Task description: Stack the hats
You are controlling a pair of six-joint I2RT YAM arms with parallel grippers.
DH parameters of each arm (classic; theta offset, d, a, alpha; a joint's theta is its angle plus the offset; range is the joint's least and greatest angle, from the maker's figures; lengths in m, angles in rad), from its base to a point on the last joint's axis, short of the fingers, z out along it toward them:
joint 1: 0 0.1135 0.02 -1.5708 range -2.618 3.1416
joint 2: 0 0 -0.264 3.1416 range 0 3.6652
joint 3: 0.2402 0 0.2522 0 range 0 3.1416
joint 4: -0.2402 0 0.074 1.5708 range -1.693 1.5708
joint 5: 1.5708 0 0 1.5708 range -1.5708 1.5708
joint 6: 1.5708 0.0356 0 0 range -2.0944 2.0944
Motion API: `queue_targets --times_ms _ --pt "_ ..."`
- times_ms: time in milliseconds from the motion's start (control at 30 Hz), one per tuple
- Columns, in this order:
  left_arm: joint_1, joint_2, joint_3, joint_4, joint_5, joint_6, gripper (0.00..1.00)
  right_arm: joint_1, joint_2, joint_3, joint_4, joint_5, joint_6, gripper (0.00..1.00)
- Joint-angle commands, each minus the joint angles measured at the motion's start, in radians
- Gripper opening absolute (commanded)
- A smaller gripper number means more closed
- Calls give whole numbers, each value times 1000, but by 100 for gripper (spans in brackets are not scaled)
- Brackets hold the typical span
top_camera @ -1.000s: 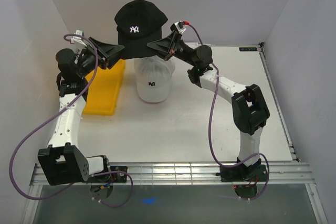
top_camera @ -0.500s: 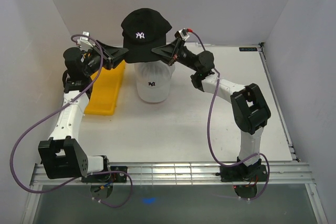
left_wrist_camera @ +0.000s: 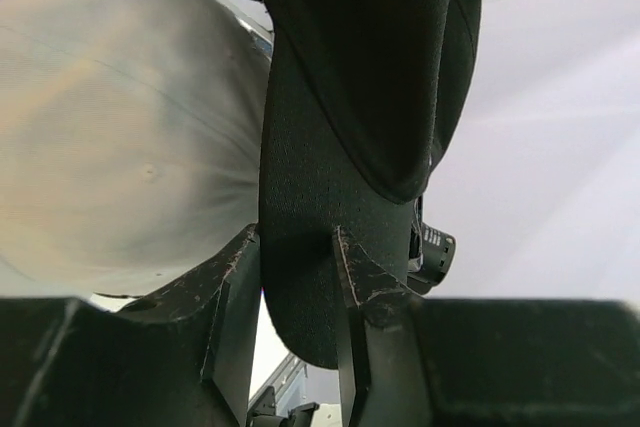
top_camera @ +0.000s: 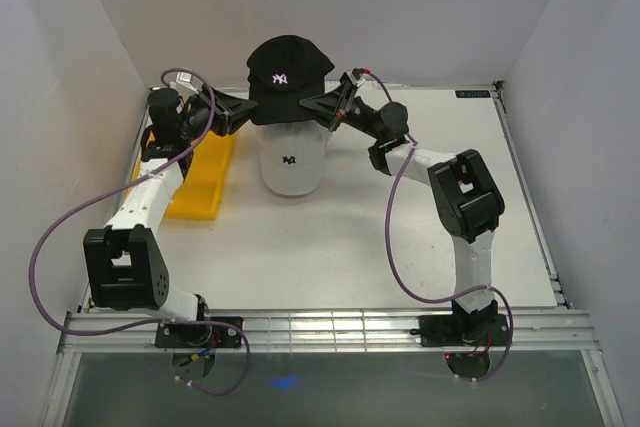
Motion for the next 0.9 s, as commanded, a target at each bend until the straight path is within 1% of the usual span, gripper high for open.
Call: queue_targets --times_ms 0,133,267,467,600,700,733,800,867 --pt "-40 2 46 10 47 38 30 24 32 56 155 -74 25 8" --pt "-42 19 36 8 50 45 29 21 56 39 191 -83 39 8" --pt "-51 11 -1 17 50 53 24 19 62 7 230 -94 48 8" --pt "-65 -26 -68 28 47 59 21 19 58 -82 290 -100 54 8" --pt "-68 -43 -105 43 47 61 18 19 67 -134 364 -92 77 8" --pt "-69 -61 -131 51 47 61 14 21 64 -173 381 -95 76 8" --pt "-69 -66 -136 51 44 61 8 21 62 -182 387 -97 71 8" --pt "-69 -73 -150 57 47 62 7 21 62 -200 398 -103 71 8" --pt "-69 -76 -159 62 48 62 0 22 62 -220 412 -106 68 8"
